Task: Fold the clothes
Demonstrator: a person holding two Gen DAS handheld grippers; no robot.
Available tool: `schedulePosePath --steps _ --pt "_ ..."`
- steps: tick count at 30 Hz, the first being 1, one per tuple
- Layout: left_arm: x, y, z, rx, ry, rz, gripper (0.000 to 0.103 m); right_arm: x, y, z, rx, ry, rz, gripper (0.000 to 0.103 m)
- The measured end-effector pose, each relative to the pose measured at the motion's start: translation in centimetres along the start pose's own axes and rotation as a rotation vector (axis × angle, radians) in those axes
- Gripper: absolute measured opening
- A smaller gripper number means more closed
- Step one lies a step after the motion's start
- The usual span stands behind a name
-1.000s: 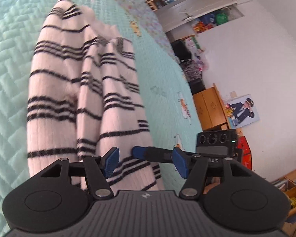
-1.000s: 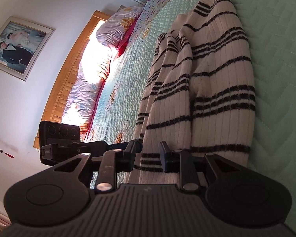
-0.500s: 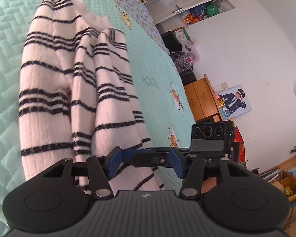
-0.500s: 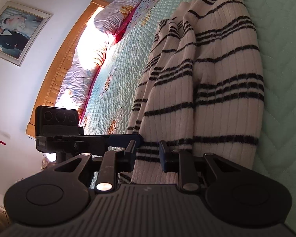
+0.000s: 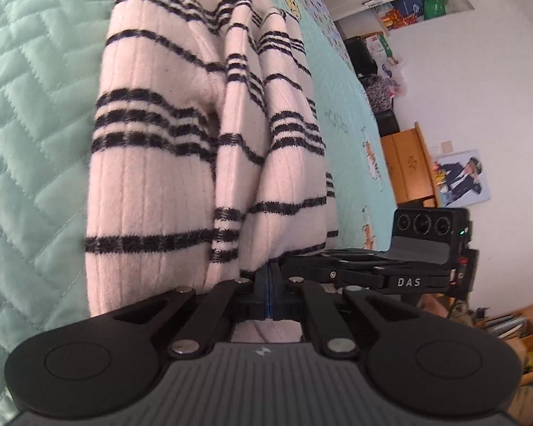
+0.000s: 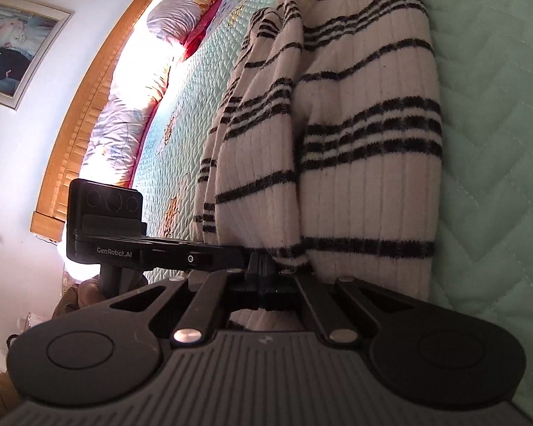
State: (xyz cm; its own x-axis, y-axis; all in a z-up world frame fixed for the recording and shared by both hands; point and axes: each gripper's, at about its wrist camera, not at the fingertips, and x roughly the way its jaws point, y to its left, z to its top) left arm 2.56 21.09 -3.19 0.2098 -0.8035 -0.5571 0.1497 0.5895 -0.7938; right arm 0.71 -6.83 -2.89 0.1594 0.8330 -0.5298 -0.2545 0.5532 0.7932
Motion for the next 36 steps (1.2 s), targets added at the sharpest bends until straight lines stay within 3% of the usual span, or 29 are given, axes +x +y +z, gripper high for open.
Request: schedulePosePath --steps 19,22,23,24,27,29,32,36 --pt "-1.3 -2.2 0.1 -0.004 -0.021 0.093 0.003 0.3 1.4 0.8 0.040 0.002 -0.059 0.000" --pt "-2.4 -2.9 -0.2 0.032 -0.026 0.076 0.018 -0.7 2.6 0.6 0.011 -0.004 -0.061 0.007" --pt "-2.8 -3.1 -0.3 0.044 -0.028 0.071 0.026 -1.0 2.9 0.4 -0.002 -0.004 -0.060 0.011" --pt "-3.1 -3.2 -0.4 0.054 -0.029 0.066 0.027 -1.4 3.1 0.2 -0.015 -0.005 -0.059 0.018" --pt "-2.7 -1.6 -0.8 0.028 -0.019 0.060 0.019 -1.4 1.4 -0.3 -0.002 -0.013 -0.058 0.018" --pt "-2.5 -1.1 -0.8 0.011 -0.025 0.057 0.003 -1.3 0.1 -0.7 0.009 -0.019 -0.057 0.000" --pt "-2.0 -0.4 -0.9 -0.015 -0.033 0.054 0.003 -1.2 -1.8 -1.1 0.037 -0.046 0.024 0.000" --pt "-1.9 0.0 -1.0 -0.033 -0.043 0.057 0.004 -1.3 -1.8 -1.0 0.028 -0.046 0.023 0.000"
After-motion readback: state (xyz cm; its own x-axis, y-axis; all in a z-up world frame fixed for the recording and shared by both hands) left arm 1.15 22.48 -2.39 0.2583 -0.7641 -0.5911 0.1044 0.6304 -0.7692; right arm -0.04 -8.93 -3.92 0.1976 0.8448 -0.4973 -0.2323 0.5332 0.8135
